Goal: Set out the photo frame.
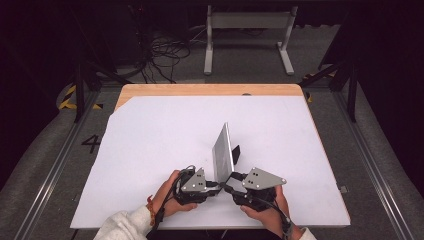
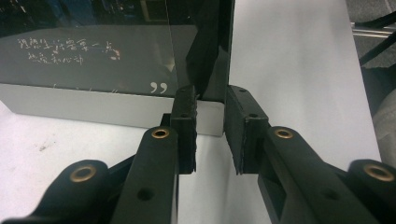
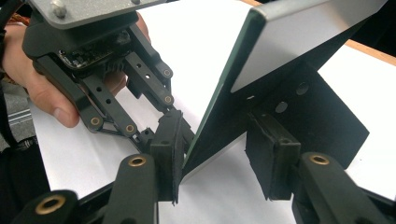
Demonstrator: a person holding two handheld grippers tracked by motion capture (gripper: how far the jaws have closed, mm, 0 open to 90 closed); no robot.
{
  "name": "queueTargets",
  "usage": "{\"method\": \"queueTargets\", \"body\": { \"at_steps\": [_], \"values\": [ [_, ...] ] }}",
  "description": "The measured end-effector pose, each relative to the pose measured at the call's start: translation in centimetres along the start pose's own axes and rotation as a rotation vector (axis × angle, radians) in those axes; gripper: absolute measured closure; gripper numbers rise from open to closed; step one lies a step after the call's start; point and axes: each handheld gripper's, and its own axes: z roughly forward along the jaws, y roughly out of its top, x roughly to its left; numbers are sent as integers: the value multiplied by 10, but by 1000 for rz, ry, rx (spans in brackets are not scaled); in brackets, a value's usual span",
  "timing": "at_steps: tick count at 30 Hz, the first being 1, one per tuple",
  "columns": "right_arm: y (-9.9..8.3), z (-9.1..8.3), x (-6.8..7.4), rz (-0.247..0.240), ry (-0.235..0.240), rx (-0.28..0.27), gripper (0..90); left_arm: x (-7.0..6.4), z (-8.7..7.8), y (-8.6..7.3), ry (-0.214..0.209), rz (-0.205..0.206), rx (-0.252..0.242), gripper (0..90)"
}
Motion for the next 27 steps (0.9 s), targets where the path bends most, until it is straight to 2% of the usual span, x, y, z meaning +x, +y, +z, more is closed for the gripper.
{"method": "queueTargets", "body": {
  "at_steps": [7, 9, 12, 14, 16, 24, 27],
  "values": [
    [-1, 7, -1, 23, -14, -2, 581, 1, 1, 0, -8, -8, 2, 735],
    [-2, 10, -2, 44, -13, 5, 582, 1, 1, 0, -12, -7, 1, 733],
    [-4, 14, -1, 46, -17, 7, 584, 2, 1, -1, -11, 4, 11, 736],
    [-5, 16, -4, 66, -6, -2, 585, 3, 1, -1, -15, 12, 16, 731],
    [-6, 17, -5, 80, 2, -2, 582, 5, -2, -2, 2, 13, 28, 730],
    [-5, 18, 1, 61, -39, 0, 573, 27, -24, -14, 77, -64, -6, 716],
    [-6, 22, 1, 71, -45, 1, 555, 32, -29, -17, 81, -93, -23, 700]
  ]
}}
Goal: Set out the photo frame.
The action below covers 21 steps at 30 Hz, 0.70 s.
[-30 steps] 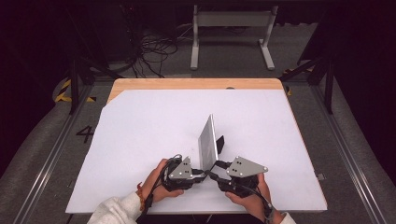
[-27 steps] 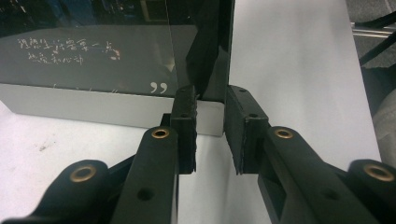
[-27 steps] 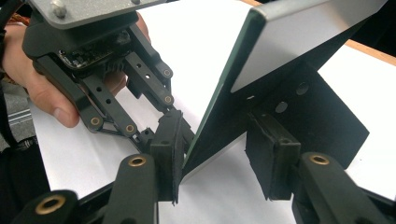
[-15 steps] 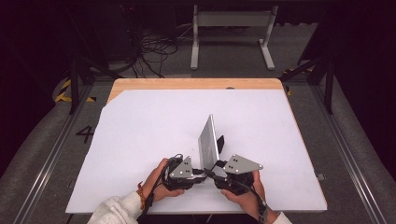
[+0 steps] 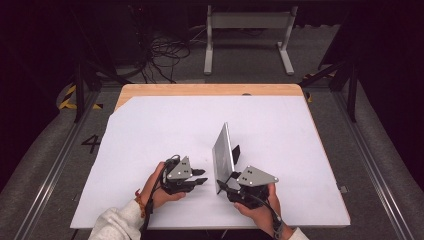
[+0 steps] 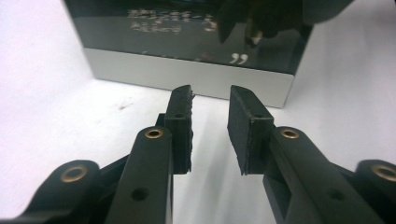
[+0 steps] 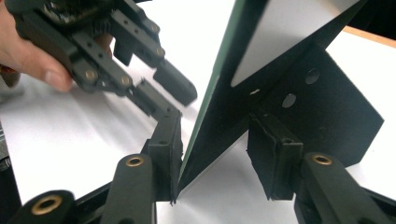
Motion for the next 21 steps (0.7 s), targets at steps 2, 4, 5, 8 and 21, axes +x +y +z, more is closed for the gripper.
{"method": "queueTargets", "body": {
  "at_steps": [2, 4, 5, 8, 21],
  "values": [
    [-1, 3, -2, 22, 4, 2, 549, 1, -2, -1, 5, -2, 3, 689],
    [-2, 5, -1, 31, 2, -1, 549, 2, -3, -1, 6, -1, 3, 686],
    [-2, 6, -1, 31, 3, -2, 553, 1, -3, -1, 8, 2, 5, 683],
    [-2, 5, -3, 40, 16, -3, 565, 2, -3, -1, 13, 5, 11, 674],
    [-8, -7, -17, 31, 59, 9, 634, 14, -12, -5, 64, -40, -14, 623]
  ]
}}
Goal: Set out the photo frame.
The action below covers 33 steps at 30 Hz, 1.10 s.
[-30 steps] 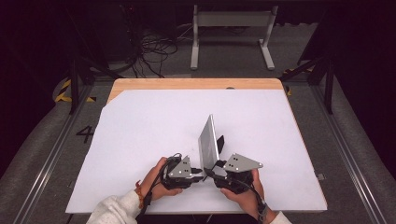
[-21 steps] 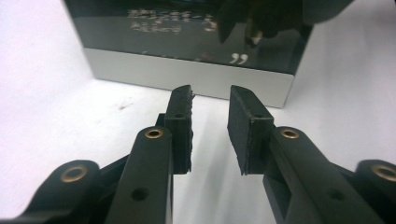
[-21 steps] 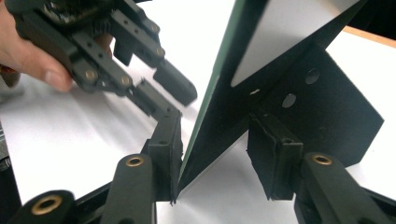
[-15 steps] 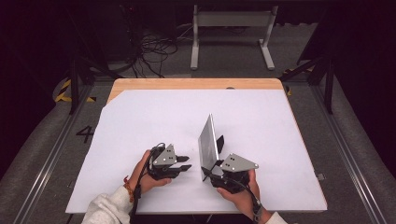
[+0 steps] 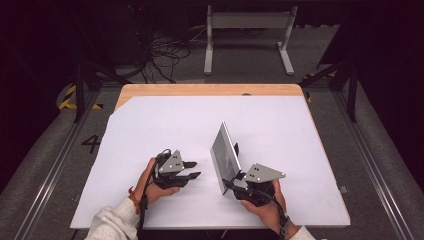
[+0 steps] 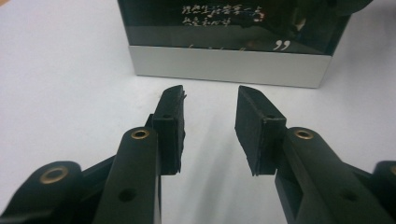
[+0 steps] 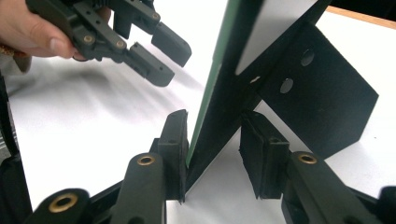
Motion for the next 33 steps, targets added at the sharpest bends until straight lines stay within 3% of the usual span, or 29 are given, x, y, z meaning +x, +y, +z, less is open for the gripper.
{"method": "queueTargets", "body": {
  "at_steps": [10, 21, 27, 30, 33],
  "values": [
    [-1, 8, 3, 20, -39, -6, 600, 5, 0, 1, 28, -10, -5, 525],
    [-2, 4, -6, 20, 8, 13, 643, 7, 0, 5, 29, -22, -31, 464],
    [-1, 1, -9, -3, 18, 35, 656, 12, 8, 8, 30, -28, -26, 367],
    [-2, 0, -11, 8, 27, 37, 659, 14, 12, 10, 41, -34, -31, 280],
    [-3, -1, -9, -3, 5, 43, 620, 20, 17, 13, 38, -58, -48, 233]
  ]
}}
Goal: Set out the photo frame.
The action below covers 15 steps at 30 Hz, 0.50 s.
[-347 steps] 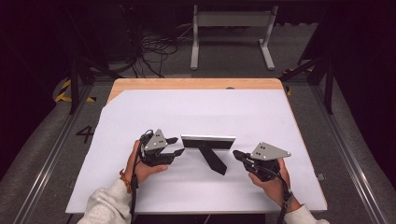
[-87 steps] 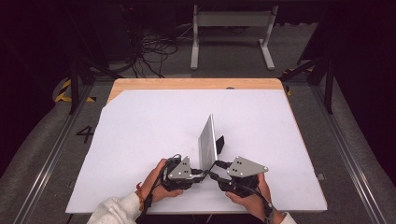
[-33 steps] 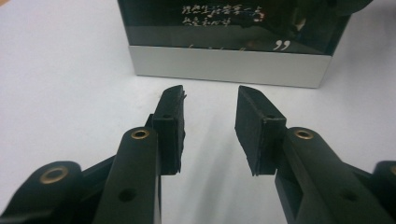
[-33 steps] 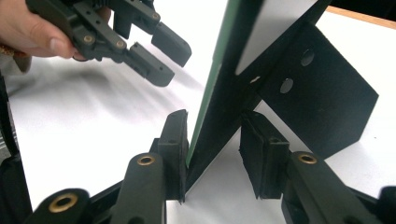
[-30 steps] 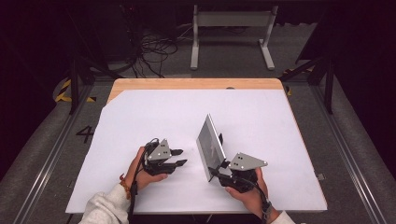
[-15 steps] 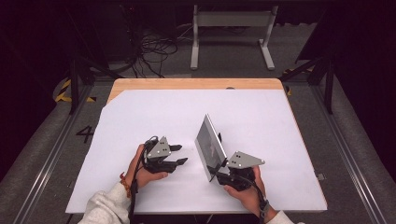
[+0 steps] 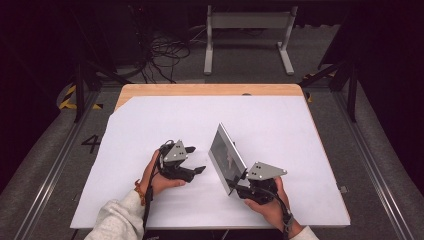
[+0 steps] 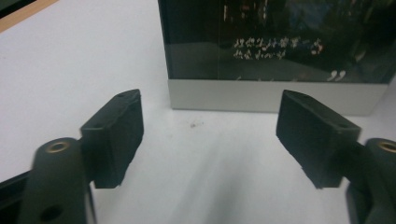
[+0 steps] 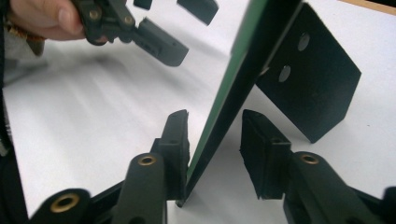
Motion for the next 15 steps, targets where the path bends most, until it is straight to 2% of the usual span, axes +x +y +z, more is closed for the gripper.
{"method": "queueTargets", "body": {
  "at_steps": [2, 5, 10, 12, 15],
  "values": [
    [-1, 0, 1, 4, -6, -1, 620, 3, 3, 1, -1, 4, -5, 218],
    [-2, 1, 2, 0, -4, -7, 664, 9, 8, 4, -27, -15, -8, 191],
    [-3, 0, -2, 11, 19, -6, 683, 14, 16, 9, -51, -9, -8, 164],
    [-2, -1, -4, 4, 24, 7, 695, 15, 21, 10, -66, -9, 4, 164],
    [0, -2, -6, 7, 31, 23, 710, 15, 27, 11, -68, -5, 19, 163]
  ]
}}
